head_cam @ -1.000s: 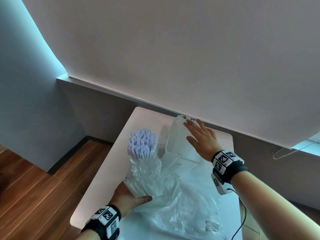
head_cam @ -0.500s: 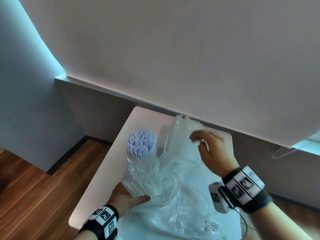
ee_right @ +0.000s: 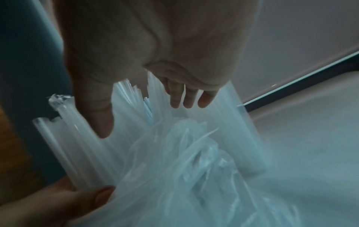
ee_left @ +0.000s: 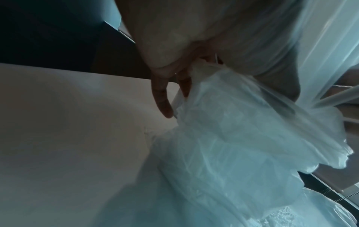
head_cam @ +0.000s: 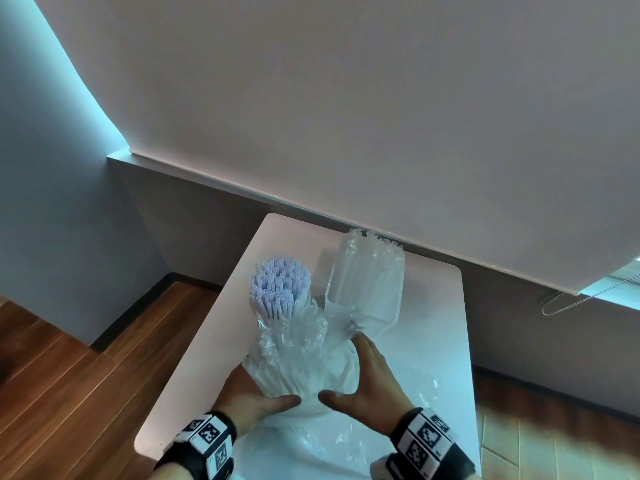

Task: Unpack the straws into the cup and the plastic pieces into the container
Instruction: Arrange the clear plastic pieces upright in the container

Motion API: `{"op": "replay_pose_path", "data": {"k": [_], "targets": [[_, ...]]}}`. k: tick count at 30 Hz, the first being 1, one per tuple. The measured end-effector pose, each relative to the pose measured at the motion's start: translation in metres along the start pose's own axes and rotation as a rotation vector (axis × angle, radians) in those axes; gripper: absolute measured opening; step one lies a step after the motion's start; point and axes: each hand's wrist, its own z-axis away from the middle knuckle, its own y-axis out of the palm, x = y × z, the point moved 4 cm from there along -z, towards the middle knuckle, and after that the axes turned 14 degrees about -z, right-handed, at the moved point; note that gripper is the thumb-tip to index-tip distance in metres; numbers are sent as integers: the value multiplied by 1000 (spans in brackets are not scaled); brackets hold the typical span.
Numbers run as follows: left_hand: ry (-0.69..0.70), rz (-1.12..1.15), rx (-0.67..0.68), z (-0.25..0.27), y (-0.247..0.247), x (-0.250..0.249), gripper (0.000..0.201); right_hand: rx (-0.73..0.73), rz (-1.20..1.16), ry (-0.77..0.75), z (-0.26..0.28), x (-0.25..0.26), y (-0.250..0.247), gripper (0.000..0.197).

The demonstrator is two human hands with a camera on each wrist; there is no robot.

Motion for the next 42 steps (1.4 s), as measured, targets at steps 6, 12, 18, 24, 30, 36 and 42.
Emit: {"op": "replay_pose_path", "data": {"k": [6,12,18,24,30,36,42], "targets": [[96,-40,-22,5,-12,-17,80,-54,-183,-2,-20,2,8,89],[137,-50,33,0,-5,-16,113,-27,-108,-84,-24,18,26,68],[155,-113,62,-7,2,-15,112,-13,-196,-57,-27,14,37,68],[201,-114,38,-3,-4,-17,116,-12,-339,25,-35,4,37,90],[249,-121,127,-1,-2,-31,138,-4,-471,113,-41,4,34,79],[335,5,129,13,-9,-49,111,93,-431,149,-43,0,39,91],[282,-6,185,22,-9,-53,103,61,-259,54,-30,22,34,67]]}}
